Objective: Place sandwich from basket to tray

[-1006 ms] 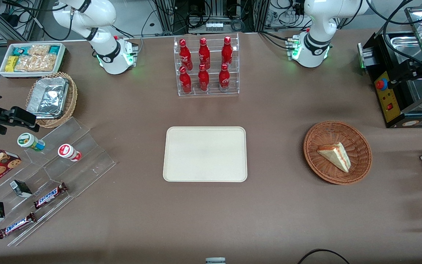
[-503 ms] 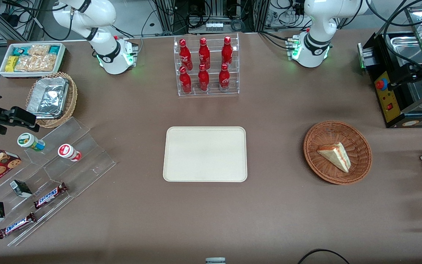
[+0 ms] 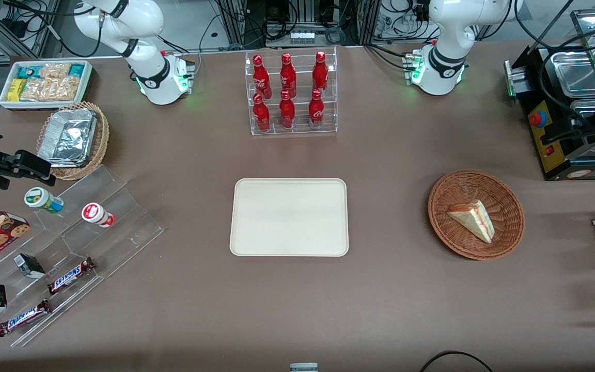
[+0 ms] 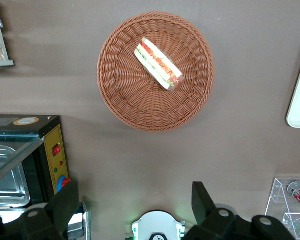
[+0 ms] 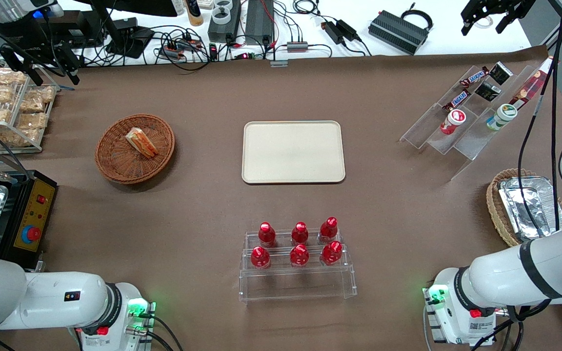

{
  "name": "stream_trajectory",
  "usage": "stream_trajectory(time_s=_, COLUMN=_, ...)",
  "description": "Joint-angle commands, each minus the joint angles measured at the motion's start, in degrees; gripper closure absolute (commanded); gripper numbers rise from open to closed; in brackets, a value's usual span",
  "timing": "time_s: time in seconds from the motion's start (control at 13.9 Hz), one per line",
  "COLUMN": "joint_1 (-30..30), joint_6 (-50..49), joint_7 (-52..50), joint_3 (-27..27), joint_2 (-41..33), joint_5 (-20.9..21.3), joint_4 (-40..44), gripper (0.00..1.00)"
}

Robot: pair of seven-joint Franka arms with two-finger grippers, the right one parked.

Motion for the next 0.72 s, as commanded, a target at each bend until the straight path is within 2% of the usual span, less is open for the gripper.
stream_trajectory(time_s=0.0, joint_1=0.4, joint_6=2.6, joint_7=-2.0, joint_3=-0.3, joint_2=1.0, joint_5=0.3, joint_4=-2.2, gripper=0.0)
stream_trajectory(time_s=0.29, joint_1=0.3, joint_6=12.2, joint_7=-11.9, joint_3=-0.3, joint_2=1.6, joint_5=0.3, joint_4=-9.5, gripper=0.0)
stream_trajectory(time_s=0.65, joint_1=0.2, joint_6=20.4, joint_7=-24.2, joint_3=-0.4, joint_2=5.1, joint_5=-0.8, joint_4=-14.4, gripper=0.0)
